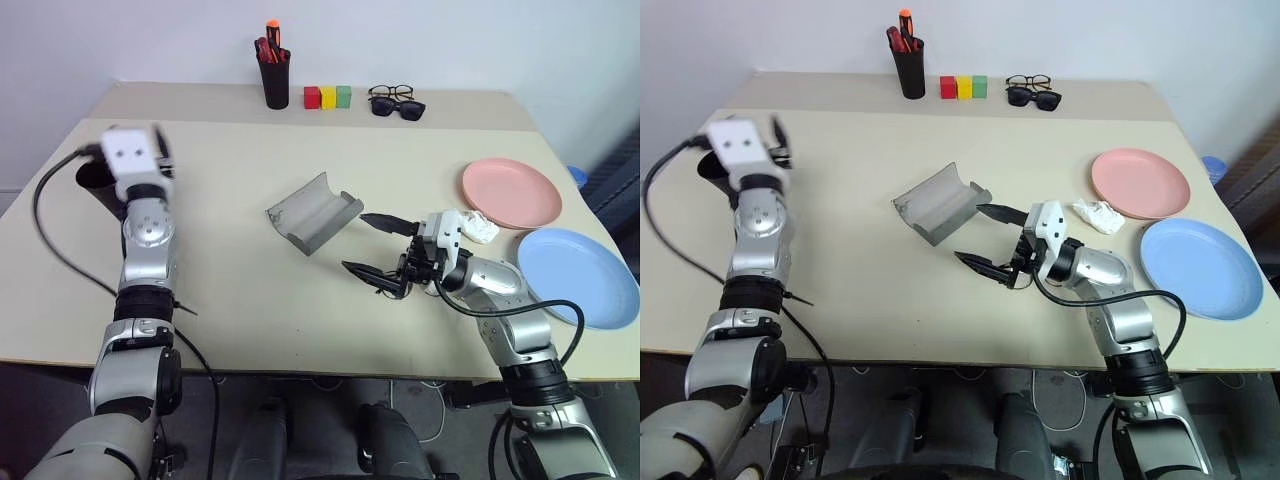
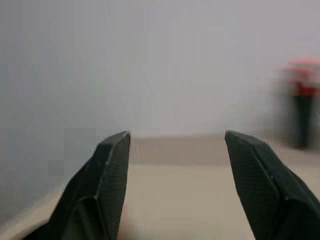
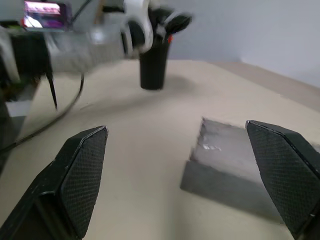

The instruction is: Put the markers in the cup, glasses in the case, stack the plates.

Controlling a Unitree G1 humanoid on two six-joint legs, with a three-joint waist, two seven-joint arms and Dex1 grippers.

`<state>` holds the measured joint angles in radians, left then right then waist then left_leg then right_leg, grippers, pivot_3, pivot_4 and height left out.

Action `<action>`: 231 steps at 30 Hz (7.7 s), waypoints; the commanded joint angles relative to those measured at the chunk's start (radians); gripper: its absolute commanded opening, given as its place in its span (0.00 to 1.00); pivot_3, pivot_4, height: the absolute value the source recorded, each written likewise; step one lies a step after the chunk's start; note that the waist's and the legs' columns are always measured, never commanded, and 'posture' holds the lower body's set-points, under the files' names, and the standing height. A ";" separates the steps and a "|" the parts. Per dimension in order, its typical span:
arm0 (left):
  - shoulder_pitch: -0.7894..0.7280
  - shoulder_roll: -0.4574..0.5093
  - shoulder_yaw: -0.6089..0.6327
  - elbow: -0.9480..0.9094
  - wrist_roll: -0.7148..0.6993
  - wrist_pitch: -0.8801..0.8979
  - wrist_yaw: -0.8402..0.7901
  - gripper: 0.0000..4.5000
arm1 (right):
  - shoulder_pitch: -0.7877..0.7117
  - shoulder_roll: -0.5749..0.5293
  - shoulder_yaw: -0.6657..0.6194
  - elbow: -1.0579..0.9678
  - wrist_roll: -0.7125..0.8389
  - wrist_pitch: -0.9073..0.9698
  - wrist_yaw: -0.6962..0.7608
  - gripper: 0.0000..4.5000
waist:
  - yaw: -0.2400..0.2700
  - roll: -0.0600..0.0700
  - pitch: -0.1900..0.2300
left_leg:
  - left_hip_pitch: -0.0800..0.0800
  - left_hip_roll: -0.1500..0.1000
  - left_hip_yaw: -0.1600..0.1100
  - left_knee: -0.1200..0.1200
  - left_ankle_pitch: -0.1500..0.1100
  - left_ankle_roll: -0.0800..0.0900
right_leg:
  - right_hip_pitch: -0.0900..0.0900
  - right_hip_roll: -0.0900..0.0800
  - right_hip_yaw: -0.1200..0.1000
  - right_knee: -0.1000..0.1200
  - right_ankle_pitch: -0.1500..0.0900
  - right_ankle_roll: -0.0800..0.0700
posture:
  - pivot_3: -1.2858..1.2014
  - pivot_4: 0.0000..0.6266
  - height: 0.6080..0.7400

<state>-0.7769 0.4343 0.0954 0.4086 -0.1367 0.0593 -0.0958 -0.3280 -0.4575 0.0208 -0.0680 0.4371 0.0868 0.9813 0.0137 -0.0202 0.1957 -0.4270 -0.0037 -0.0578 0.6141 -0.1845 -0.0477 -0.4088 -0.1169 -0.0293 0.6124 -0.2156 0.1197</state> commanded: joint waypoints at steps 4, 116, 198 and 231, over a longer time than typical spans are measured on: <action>-0.143 -0.030 -0.192 -0.135 -0.154 0.651 -0.364 0.68 | 0.121 -0.062 -0.112 -0.172 0.018 0.027 -0.085 1.00 | -0.012 0.001 0.000 | 0.002 0.000 0.000 0.000 0.000 0.000 | 0.000 0.000 0.000 0.000 -0.001 0.001 | 0.52 0.24 1.00; -0.074 0.105 -0.636 -0.354 0.101 0.586 -1.196 0.01 | 1.035 -0.124 -0.694 -0.591 0.174 0.073 -0.101 1.00 | 0.001 0.006 -0.001 | -0.002 0.001 0.001 0.000 -0.004 0.006 | 0.002 -0.002 0.000 -0.014 -0.006 -0.006 | 0.52 0.24 1.00; 0.484 0.270 -0.141 -0.687 -0.326 0.412 -1.056 0.51 | -0.040 -0.296 -0.056 0.296 -0.122 0.270 0.117 0.62 | -0.010 0.007 -0.002 | 0.001 0.001 0.001 0.003 -0.004 0.008 | 0.001 -0.001 0.001 -0.002 -0.004 -0.008 | 0.52 0.24 1.00; 0.497 0.268 -0.140 -0.691 -0.337 0.415 -1.022 0.51 | -0.086 -0.331 -0.090 0.163 -0.052 0.345 0.139 0.01 | -0.024 0.006 -0.002 | 0.001 0.001 0.001 0.003 -0.004 0.008 | 0.001 -0.001 0.001 -0.002 -0.005 -0.008 | 0.52 0.24 1.00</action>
<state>-0.2805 0.6981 -0.0640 -0.2579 -0.4517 0.4764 -1.1178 -0.3761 -0.7684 -0.0220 0.1632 0.3468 0.4165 1.1125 -0.0099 -0.0140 0.1934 -0.4261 -0.0031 -0.0568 0.6171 -0.1887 -0.0399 -0.4076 -0.1176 -0.0281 0.6104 -0.2203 0.1117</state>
